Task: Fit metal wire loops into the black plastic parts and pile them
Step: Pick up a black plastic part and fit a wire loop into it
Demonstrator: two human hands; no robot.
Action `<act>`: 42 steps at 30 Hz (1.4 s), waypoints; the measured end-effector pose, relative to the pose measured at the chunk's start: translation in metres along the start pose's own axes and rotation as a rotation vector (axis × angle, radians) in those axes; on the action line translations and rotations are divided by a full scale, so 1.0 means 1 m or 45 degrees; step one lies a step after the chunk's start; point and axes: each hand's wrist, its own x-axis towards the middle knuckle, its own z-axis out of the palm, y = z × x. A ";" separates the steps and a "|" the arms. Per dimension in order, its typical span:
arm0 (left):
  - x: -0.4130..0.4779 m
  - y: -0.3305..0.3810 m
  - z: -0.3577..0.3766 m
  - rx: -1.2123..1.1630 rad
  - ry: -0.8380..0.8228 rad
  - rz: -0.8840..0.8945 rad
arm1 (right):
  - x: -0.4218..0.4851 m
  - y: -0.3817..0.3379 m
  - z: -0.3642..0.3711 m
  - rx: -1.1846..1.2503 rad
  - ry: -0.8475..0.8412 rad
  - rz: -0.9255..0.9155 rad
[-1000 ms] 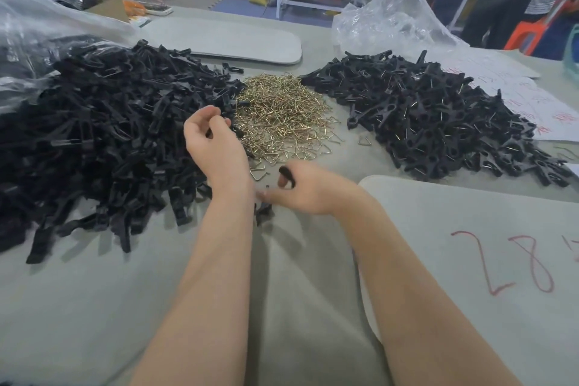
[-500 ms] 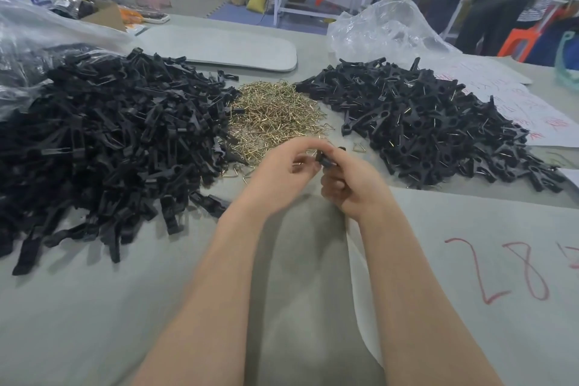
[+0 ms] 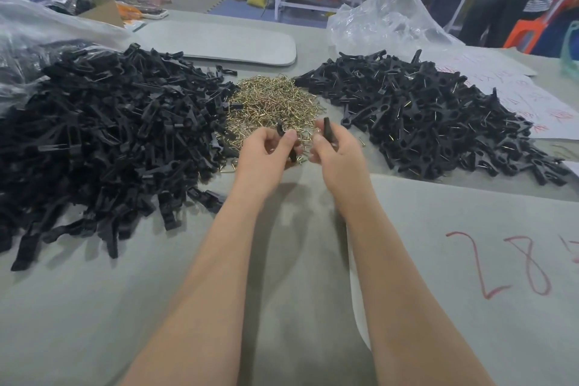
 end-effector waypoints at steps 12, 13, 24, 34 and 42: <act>-0.003 0.000 0.004 -0.240 -0.094 -0.002 | -0.006 -0.002 -0.001 0.268 0.243 -0.114; -0.003 0.000 0.005 -0.248 -0.103 -0.009 | -0.007 -0.002 0.001 0.280 0.223 -0.116; -0.002 0.002 0.001 -0.300 -0.093 -0.030 | -0.005 0.000 -0.004 0.268 -0.065 0.001; -0.003 0.002 0.002 -0.264 -0.078 -0.035 | -0.004 0.000 -0.003 0.278 0.097 0.033; -0.003 0.003 0.000 -0.239 -0.099 -0.039 | -0.006 -0.001 -0.009 0.115 -0.181 0.105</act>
